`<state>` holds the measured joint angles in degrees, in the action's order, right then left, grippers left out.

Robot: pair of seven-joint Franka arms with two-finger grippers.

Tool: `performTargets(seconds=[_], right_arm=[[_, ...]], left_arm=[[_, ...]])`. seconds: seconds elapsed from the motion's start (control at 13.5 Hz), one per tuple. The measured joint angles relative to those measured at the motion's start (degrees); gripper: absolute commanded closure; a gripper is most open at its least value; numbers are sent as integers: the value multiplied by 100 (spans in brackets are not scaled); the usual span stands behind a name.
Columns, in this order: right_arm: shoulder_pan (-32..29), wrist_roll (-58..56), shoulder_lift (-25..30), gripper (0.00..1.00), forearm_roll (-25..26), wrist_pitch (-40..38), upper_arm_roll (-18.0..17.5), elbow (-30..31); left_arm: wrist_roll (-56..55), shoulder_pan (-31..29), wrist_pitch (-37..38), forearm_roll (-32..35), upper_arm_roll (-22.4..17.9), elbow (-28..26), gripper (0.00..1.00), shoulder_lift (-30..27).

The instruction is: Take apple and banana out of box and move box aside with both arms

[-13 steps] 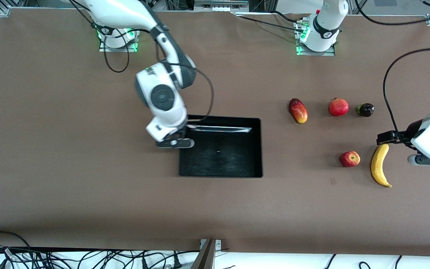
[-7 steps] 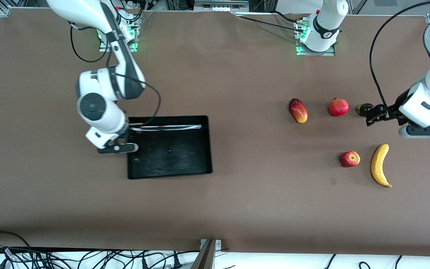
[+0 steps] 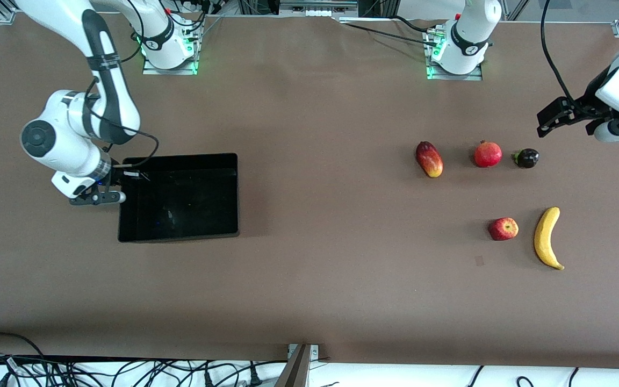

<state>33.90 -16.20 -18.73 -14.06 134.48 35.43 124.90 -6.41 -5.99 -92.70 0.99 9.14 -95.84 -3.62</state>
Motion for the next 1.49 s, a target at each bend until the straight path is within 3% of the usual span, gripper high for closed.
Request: performTargets(seconds=[0.15,0.22,0.3,0.37,0.59,0.74,0.97,1.19,1.49], right_arm=[[-146,-72,-1,100,-55,34,1,111],[-163,-72,-3,87,-60,82,0,152],[-163,-72,-4,26,-68,124,-5,179],[-163,-72,-7,0,-68,130,-8,185],[-142,-25,17,0,-73,135,-31,53],[-90,250,79,0,-75,-185,-87,-354],[76,623,248,0,-57,-1583,-95,-1440],[77,661,648,0,317,-2924,-78,-2453],[52,665,1267,0,623,-4109,-127,-3213]], left_arm=[[-7,-2,0,-140,-123,-84,0,-145],[-7,-3,0,-224,-210,-89,0,-195],[-7,-3,-1,-265,-292,-85,0,-243],[-7,-4,-1,-290,-343,-66,0,-281],[-7,-1,89,-306,-369,66,0,-335],[-7,-1,186,-306,-372,151,0,-336],[246,3,411,-306,-374,209,0,-332],[386,8,476,-306,-374,290,0,-326],[433,10,506,-306,-375,304,0,-309]])
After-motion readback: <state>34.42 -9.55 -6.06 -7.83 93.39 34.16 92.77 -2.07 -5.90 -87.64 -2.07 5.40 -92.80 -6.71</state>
